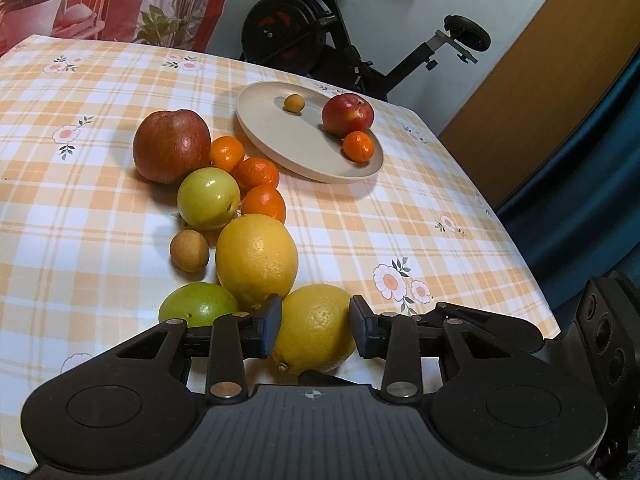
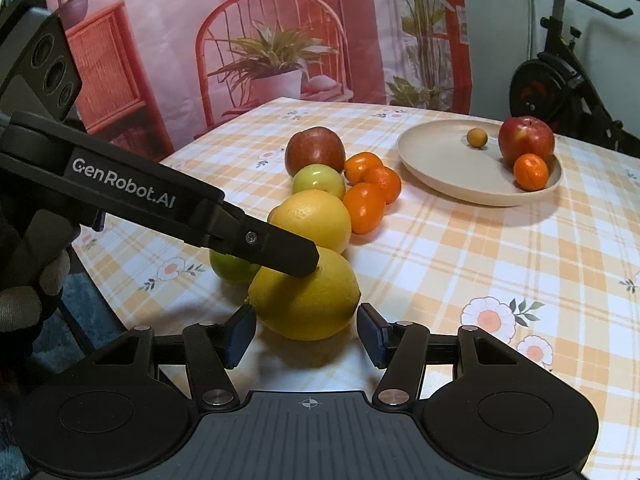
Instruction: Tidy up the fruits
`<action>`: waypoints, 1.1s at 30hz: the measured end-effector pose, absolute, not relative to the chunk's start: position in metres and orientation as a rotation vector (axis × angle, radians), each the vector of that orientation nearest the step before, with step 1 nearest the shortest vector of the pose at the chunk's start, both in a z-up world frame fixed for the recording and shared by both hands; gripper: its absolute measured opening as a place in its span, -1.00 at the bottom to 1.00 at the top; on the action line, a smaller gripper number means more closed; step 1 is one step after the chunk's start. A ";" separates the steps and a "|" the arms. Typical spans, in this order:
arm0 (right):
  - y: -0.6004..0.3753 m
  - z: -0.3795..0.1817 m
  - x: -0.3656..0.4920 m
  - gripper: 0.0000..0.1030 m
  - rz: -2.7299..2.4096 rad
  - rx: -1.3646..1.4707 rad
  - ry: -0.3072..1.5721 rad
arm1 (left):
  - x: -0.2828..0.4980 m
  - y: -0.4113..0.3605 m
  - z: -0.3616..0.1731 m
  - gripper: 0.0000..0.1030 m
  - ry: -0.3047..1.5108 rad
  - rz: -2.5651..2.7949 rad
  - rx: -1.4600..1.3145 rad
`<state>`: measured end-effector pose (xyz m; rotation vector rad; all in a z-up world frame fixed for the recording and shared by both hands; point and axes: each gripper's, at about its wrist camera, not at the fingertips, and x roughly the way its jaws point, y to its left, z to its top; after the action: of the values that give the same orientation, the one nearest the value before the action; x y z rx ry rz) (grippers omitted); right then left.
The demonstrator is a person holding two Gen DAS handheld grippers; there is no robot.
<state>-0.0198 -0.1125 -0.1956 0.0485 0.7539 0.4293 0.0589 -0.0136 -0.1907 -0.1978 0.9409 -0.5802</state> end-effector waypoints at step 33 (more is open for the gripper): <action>-0.119 -0.173 -0.015 0.08 0.438 0.030 0.656 | 0.060 -0.018 -0.160 -0.20 0.834 -0.600 -0.232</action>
<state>-0.0153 -0.1190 -0.1731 0.0302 0.6565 0.4378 0.0596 -0.0179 -0.1601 -0.2323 0.8342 -0.6003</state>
